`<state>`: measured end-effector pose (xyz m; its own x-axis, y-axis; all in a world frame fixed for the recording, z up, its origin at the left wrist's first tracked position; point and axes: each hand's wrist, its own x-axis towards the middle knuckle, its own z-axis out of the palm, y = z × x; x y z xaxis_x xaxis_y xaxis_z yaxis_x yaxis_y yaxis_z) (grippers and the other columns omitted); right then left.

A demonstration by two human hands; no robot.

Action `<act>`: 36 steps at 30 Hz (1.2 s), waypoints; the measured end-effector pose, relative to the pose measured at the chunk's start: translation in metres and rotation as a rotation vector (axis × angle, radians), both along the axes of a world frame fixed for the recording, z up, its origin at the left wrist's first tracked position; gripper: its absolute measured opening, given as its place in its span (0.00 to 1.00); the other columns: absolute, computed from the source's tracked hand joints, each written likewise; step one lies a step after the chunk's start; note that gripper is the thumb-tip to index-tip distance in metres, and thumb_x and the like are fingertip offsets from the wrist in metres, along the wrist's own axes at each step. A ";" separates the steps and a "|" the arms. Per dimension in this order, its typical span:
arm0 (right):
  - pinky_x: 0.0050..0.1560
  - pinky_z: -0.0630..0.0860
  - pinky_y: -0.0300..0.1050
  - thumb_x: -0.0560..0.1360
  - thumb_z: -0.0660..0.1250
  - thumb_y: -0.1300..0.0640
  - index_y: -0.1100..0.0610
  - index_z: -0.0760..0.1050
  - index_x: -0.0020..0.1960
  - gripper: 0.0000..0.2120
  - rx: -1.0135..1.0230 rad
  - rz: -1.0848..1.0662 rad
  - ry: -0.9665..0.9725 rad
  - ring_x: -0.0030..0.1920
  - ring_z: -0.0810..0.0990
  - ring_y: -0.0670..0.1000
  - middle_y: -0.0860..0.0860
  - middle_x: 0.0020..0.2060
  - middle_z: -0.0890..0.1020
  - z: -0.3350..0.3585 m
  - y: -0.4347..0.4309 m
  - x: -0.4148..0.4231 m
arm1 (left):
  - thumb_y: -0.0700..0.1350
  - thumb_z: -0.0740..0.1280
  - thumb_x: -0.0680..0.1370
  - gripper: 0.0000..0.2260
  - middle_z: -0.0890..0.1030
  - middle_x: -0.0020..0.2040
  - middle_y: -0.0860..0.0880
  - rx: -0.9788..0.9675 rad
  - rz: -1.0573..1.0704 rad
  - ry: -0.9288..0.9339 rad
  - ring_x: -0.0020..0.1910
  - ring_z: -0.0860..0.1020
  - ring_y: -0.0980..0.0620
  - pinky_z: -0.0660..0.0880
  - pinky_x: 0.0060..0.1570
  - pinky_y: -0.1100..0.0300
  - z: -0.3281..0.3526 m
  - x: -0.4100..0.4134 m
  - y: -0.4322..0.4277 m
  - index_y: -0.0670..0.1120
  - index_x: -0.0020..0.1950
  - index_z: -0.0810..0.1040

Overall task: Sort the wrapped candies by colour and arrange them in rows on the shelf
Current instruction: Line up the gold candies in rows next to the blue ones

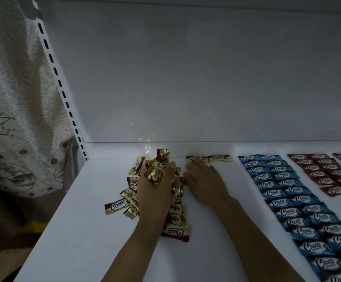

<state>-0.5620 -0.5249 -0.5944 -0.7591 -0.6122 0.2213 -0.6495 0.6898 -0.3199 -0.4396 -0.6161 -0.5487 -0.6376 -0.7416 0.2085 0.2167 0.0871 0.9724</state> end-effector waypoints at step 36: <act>0.38 0.78 0.38 0.75 0.67 0.63 0.61 0.79 0.49 0.04 -1.091 -0.004 -0.717 0.37 0.82 0.47 0.51 0.39 0.85 0.055 0.007 0.035 | 0.49 0.66 0.77 0.10 0.79 0.30 0.46 0.135 -0.205 -0.023 0.27 0.74 0.49 0.69 0.25 0.60 0.004 0.005 -0.004 0.44 0.40 0.79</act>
<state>-0.5265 -0.5178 -0.5393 -0.9164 -0.3725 0.1468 -0.0999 -0.1422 -0.9848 -0.4347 -0.6203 -0.5443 -0.7809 -0.6166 0.1000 0.1938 -0.0870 0.9772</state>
